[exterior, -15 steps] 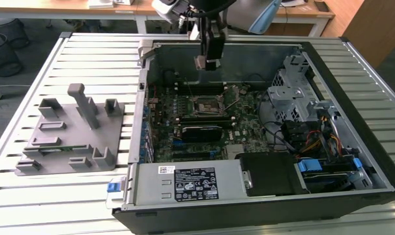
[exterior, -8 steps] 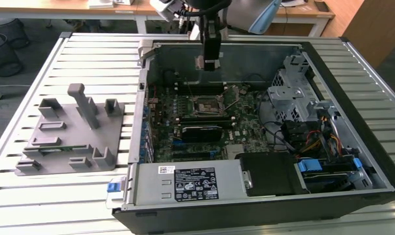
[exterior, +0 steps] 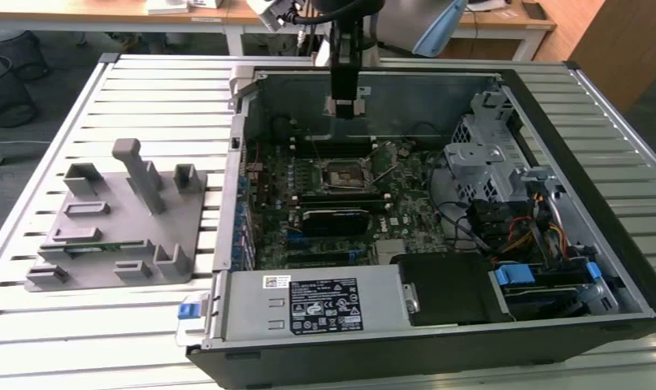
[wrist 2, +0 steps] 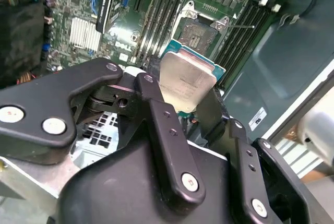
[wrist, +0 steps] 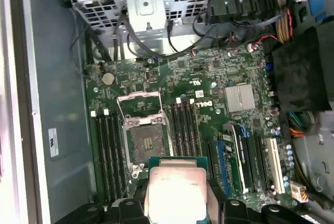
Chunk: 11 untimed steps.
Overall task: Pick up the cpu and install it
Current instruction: 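Place the cpu into insertion slot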
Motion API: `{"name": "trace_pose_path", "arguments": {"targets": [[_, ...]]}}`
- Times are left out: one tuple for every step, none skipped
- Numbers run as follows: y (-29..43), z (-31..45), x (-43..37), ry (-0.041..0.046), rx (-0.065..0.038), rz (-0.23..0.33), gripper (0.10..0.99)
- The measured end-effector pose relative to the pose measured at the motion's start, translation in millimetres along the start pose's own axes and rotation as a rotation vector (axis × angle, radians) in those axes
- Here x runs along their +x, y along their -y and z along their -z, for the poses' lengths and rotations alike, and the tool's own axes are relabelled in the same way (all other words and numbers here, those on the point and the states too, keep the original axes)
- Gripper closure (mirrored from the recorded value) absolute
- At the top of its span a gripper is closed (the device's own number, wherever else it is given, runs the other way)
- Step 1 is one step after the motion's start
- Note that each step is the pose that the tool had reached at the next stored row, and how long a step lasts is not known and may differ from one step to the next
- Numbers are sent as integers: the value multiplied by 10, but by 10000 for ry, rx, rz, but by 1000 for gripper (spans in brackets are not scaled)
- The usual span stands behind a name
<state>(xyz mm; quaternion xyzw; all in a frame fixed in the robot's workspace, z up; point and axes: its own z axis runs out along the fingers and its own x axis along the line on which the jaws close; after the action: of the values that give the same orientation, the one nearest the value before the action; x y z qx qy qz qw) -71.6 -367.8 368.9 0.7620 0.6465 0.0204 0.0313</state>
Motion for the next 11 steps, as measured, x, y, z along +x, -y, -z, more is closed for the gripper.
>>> {"name": "trace_pose_path", "arguments": {"targets": [[0,0,1,10,2,-132,561],[0,-1,2,18,2,-246,561],[1,-1,3,27,4,-363,561],[1,-1,3,35,5,-479,561],[1,-1,4,44,6,-591,561],[1,-1,5,52,7,-699,561],[1,-2,7,60,8,-810,561],[1,-2,8,68,9,-920,561],[2,-2,8,76,10,-1027,561],[2,-3,10,83,10,-1131,561],[2,-3,11,92,12,-1232,561]]}}
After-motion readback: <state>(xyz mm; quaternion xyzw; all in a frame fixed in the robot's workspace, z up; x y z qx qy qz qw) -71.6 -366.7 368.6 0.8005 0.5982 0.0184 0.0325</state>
